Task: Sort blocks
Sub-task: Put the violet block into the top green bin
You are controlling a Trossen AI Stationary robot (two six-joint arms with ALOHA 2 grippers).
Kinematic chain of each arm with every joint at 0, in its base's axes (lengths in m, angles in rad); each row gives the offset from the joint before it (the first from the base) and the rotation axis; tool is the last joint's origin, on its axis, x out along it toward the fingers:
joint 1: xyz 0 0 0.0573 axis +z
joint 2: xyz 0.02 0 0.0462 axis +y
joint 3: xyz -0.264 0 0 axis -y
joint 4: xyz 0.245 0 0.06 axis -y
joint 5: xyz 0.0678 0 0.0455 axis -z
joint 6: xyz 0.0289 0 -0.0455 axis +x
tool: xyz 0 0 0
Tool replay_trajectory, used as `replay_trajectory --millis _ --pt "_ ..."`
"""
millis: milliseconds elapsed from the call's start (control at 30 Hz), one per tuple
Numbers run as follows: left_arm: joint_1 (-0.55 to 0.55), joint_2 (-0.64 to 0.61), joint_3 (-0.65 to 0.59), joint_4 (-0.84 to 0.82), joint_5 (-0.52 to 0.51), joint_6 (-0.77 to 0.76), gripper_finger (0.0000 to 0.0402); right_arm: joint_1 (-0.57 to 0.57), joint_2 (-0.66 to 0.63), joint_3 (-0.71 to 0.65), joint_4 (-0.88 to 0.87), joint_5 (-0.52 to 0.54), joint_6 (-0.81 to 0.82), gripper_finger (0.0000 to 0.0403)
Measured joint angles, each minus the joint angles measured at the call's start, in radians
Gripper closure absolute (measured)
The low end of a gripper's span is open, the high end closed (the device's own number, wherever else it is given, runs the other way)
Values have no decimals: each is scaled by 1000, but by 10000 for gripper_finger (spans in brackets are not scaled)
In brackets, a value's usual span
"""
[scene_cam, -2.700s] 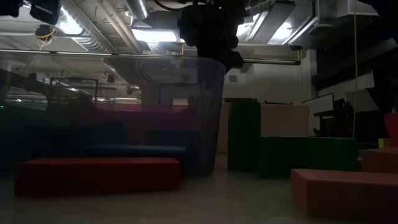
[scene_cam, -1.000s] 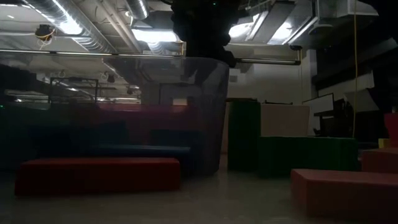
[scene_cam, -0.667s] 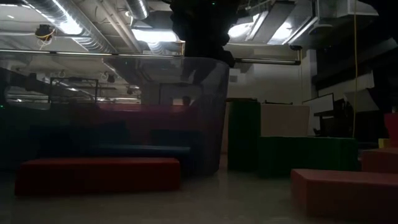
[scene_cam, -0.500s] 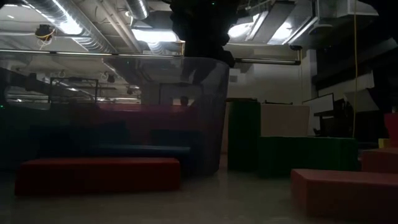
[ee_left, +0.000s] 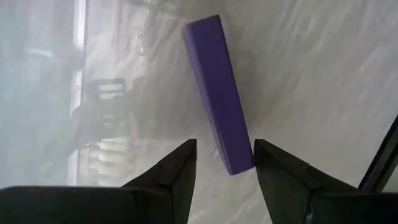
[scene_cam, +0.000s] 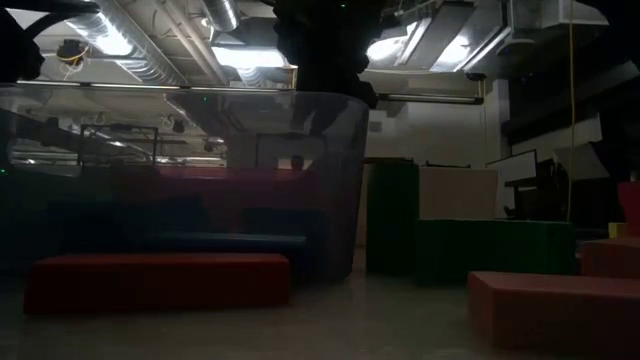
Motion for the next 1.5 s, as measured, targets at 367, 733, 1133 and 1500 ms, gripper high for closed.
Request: replay_trajectory --millis 367,733,1133,1500 --pt "1 66 5 -3 -38 -12 268 8 0 0 -46 -115 37 230" --pt "0 -35 -2 -74 33 110 364 142 0 0 -295 -121 37 230" --pt "25 -379 0 -86 -11 196 362 350 0 0 -271 -52 80 230" --pt "270 -609 0 -161 -549 436 360 426 0 0 -209 19 281 230"
